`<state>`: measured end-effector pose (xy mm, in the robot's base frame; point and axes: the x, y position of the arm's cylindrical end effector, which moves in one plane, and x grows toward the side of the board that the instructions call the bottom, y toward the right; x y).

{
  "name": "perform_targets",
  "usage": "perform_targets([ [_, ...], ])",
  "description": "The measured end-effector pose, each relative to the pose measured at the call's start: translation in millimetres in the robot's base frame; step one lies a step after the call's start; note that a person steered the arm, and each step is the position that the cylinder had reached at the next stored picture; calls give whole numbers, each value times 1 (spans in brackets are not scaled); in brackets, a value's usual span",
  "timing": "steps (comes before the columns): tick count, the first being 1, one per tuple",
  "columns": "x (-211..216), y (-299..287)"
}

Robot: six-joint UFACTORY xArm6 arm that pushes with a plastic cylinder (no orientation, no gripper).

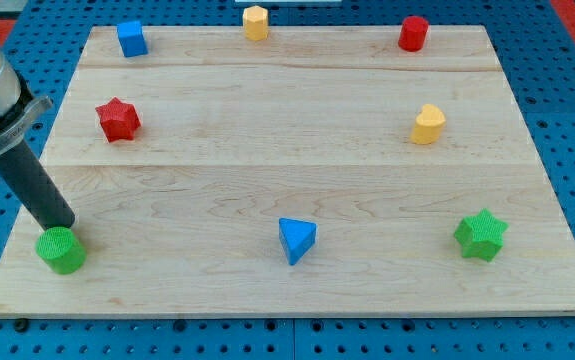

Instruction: Move your arm towards the yellow hexagon

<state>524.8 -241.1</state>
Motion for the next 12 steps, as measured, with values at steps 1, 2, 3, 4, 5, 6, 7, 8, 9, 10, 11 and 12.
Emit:
perform_targets([
  [1, -14, 0],
  [2, -15, 0],
  [3, -15, 4],
  [4, -25, 12],
  [5, -48, 17],
  [6, -66, 41],
  [7, -69, 48],
  [8, -71, 83],
  [9, -86, 179],
  [10, -156, 246],
  [11, -256, 291],
  [12, -332, 291],
])
